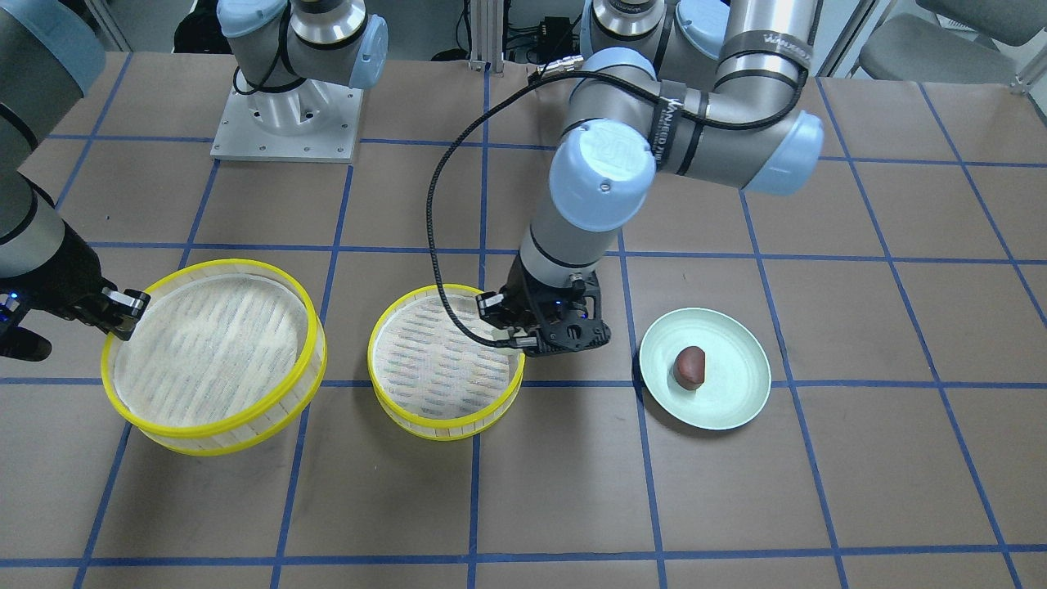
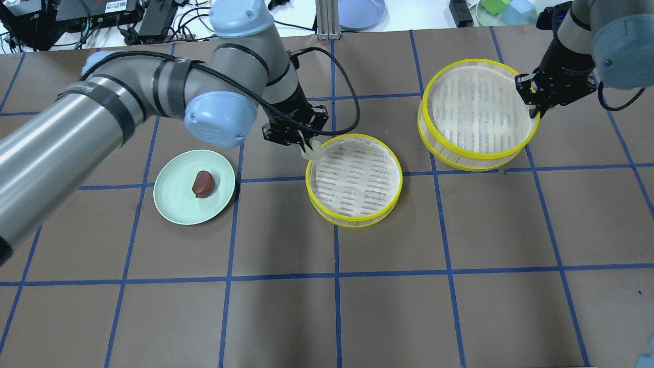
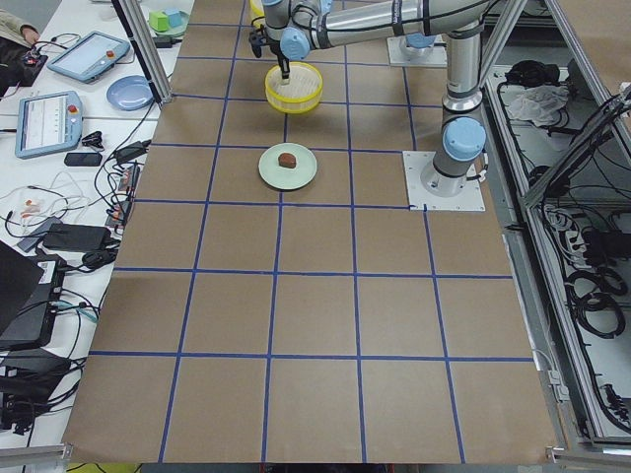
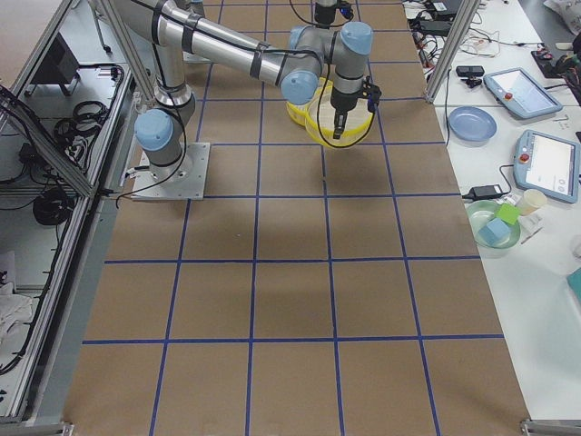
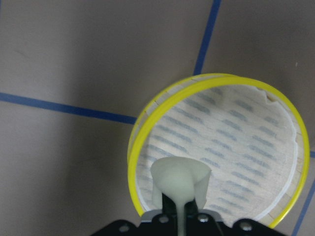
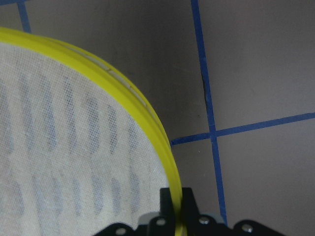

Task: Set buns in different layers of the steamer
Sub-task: 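Carry the cream bun into the lower steamer tier with the left gripper and release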

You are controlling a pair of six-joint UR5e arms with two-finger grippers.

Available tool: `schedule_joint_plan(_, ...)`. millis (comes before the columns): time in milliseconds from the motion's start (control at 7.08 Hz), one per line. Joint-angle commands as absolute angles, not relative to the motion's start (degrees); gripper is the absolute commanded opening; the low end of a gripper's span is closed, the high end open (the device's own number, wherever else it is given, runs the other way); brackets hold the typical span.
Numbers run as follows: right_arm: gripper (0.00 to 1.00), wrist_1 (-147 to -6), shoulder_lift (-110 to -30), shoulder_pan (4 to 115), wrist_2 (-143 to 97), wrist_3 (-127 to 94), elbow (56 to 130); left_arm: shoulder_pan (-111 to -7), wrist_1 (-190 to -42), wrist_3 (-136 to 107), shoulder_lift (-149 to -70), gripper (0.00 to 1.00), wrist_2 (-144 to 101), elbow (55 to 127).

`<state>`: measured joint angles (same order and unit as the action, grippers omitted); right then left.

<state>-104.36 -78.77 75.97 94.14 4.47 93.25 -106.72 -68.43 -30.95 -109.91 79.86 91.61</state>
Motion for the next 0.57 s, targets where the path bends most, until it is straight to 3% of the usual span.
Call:
schedule_joint_plan(0, 0.01, -104.33, -78.75, 75.94, 94.13, 4.39, 93.51, -110.91, -65.85, -36.37, -113.1, 0.0, 79.19, 92.2)
schedule_joint_plan(141, 0.01, -104.33, -78.75, 75.94, 93.96, 4.39, 93.52, -111.53, -64.0, -36.3, -114.42, 0.43, 79.54, 92.2)
schedule_joint_plan(424, 0.01, -104.33, -78.84, 75.94, 93.96, 4.39, 93.69, -111.8, -63.19, -36.3, -114.96, 0.96, 79.63, 92.37)
